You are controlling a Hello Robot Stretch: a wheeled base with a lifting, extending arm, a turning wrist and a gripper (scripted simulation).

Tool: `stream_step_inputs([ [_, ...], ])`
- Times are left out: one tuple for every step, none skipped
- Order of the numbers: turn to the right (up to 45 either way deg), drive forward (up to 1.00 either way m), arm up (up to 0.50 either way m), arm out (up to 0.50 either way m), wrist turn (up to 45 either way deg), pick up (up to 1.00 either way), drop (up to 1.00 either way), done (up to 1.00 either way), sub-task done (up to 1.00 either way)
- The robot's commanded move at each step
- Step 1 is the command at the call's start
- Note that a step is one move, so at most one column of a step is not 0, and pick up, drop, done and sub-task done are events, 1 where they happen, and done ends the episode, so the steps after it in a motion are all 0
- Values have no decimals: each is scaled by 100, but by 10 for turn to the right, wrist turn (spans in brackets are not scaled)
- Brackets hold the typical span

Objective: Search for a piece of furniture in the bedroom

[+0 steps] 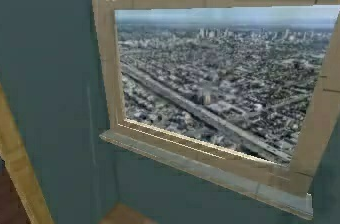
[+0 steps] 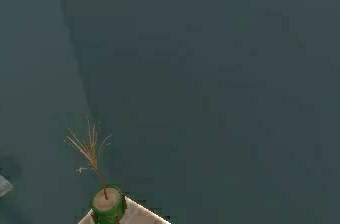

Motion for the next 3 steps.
stream_step_inputs([
  [-450, 0, 0, 0, 0, 0, 0, 0, 0],
  [-450, 0, 0, 0, 0, 0, 0, 0, 0],
  [-360, 0, 0, 0, 0, 0, 0, 0, 0],
])
